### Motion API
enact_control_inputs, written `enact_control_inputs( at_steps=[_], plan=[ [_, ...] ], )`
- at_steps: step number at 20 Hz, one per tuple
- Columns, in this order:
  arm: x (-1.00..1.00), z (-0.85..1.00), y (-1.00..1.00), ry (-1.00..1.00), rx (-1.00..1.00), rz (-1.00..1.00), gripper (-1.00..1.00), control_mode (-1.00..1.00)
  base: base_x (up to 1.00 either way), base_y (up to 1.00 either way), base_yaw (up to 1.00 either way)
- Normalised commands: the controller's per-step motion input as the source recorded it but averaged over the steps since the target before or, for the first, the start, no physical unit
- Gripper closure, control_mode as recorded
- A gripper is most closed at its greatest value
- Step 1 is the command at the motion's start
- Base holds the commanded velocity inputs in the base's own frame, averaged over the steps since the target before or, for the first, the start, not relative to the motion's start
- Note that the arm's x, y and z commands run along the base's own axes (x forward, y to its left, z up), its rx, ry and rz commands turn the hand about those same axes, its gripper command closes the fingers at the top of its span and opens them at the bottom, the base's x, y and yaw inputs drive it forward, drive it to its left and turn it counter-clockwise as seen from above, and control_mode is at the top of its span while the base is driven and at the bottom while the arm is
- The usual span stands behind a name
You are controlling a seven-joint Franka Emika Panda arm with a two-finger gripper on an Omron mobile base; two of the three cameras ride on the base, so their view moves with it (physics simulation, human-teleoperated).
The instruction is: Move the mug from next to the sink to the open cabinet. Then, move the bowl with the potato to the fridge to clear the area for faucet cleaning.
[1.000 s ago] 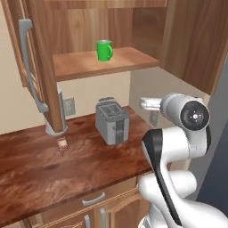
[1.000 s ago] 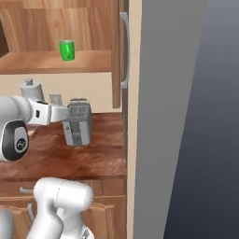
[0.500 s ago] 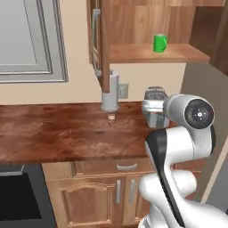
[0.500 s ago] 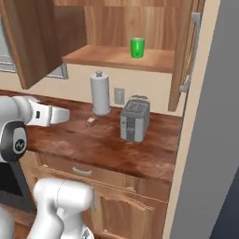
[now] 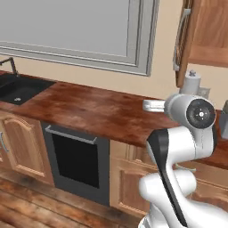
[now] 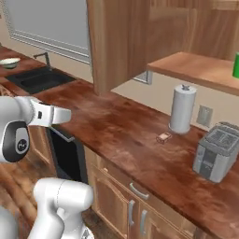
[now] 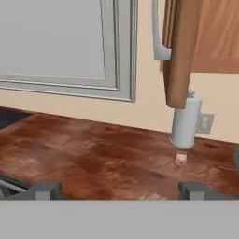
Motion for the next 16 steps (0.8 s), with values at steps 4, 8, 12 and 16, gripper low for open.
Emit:
enact_control_inputs(
  at_steps=[4, 8, 12, 16],
  plan=[
    [0.00, 0.00, 0.00, 0.00, 0.00, 0.00, -1.00, 1.00, 0.71, 0.98, 0.29],
    [0.00, 0.00, 0.00, 0.00, 0.00, 0.00, -1.00, 1.00, 1.00, 1.00, 0.06],
    [0.00, 0.00, 0.00, 0.00, 0.00, 0.00, -1.00, 1.00, 1.00, 1.00, -0.01],
    [0.00, 0.00, 0.00, 0.00, 0.00, 0.00, -1.00, 1.00, 1.00, 1.00, -0.06]
  ],
)
